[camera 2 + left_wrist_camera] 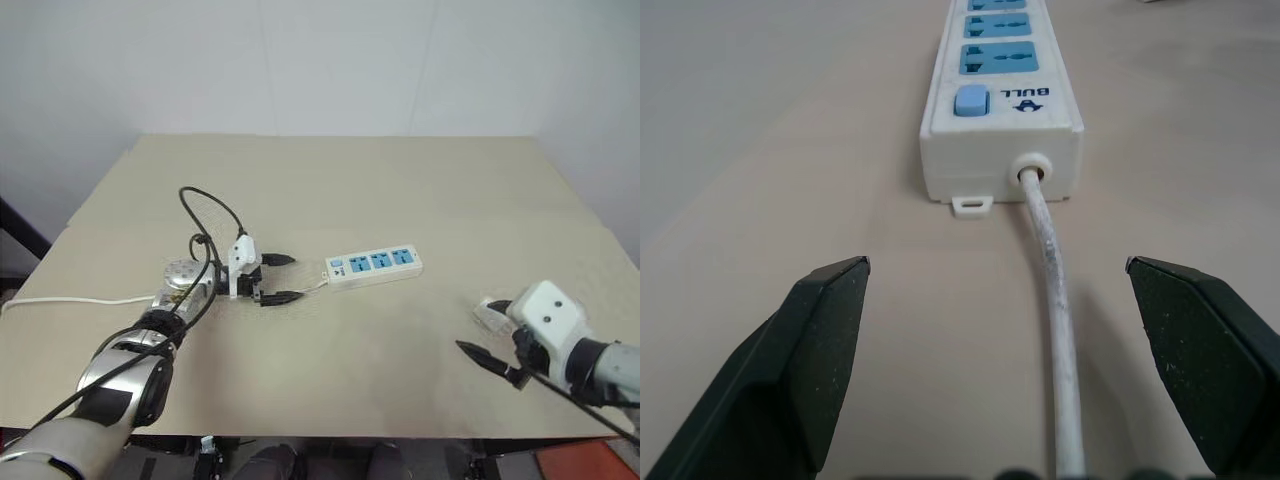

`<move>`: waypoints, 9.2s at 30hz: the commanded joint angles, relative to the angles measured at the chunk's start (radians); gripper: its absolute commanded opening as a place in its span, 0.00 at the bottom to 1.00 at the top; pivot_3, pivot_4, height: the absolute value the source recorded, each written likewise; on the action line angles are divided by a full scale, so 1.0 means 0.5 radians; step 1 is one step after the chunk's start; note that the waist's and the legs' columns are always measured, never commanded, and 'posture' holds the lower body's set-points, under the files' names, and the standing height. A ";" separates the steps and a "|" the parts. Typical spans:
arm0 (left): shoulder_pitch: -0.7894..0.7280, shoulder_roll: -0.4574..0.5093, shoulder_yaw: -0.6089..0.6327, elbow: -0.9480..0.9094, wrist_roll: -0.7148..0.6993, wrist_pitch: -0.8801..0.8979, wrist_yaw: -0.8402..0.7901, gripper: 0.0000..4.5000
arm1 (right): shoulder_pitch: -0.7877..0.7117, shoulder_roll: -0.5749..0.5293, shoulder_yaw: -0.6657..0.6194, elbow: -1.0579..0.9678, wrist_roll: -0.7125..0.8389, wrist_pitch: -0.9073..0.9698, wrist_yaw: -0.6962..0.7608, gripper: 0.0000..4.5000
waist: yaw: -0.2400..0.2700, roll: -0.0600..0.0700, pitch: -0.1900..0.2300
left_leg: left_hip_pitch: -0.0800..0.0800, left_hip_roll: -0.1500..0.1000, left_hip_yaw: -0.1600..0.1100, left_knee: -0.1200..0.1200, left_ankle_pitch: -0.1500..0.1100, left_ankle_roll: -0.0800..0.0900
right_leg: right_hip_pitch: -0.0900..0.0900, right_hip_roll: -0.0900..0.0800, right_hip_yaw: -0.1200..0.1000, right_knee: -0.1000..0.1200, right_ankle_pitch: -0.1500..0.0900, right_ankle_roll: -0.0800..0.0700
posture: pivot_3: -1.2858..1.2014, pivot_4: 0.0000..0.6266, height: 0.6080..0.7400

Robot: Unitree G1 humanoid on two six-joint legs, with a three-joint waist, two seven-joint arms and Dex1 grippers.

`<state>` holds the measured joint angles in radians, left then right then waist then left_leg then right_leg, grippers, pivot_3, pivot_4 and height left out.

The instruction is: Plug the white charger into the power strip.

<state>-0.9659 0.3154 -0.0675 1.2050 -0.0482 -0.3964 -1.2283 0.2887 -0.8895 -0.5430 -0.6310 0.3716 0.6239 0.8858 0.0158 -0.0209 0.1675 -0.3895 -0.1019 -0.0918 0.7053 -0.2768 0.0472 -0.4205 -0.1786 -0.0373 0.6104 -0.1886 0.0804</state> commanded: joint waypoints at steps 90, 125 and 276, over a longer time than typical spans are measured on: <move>0.969 0.192 0.172 -1.001 -0.450 0.025 -0.223 0.99 | -0.176 0.064 0.324 -0.033 -0.001 0.058 -0.339 1.00 | -0.007 0.001 -0.003 | 0.025 0.023 0.037 -0.013 -0.005 0.001 | -0.004 0.022 0.046 -0.002 0.005 -0.006 | 0.52 0.24 1.00; 1.105 0.221 -0.003 -1.385 -0.448 0.290 -0.305 0.72 | -2.167 -0.653 1.726 0.923 -0.061 1.263 0.142 1.00 | -0.031 0.003 -0.003 | 0.019 0.026 0.042 -0.017 -0.007 0.002 | -0.010 0.023 0.048 -0.008 0.006 -0.008 | 0.52 0.24 1.00; 1.093 0.250 -0.144 -1.446 -0.446 0.371 -0.395 0.72 | -1.875 1.218 1.540 2.921 -0.390 -1.467 0.895 0.24 | -0.087 0.001 -0.051 | 0.074 0.033 0.042 -0.026 -0.006 -0.010 | 0.014 0.038 0.057 0.001 0.011 -0.013 | 0.52 0.24 1.00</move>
<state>-0.4217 0.4454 -0.1227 0.5186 -0.2678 -0.1975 -1.3938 -0.6934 -0.2334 0.1831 0.7343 0.3018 -0.1989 1.4173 -0.0276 -0.0203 0.1421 -0.3522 -0.0852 -0.0708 0.6923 -0.2799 0.0422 -0.4131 -0.1590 -0.0087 0.6108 -0.1830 0.0737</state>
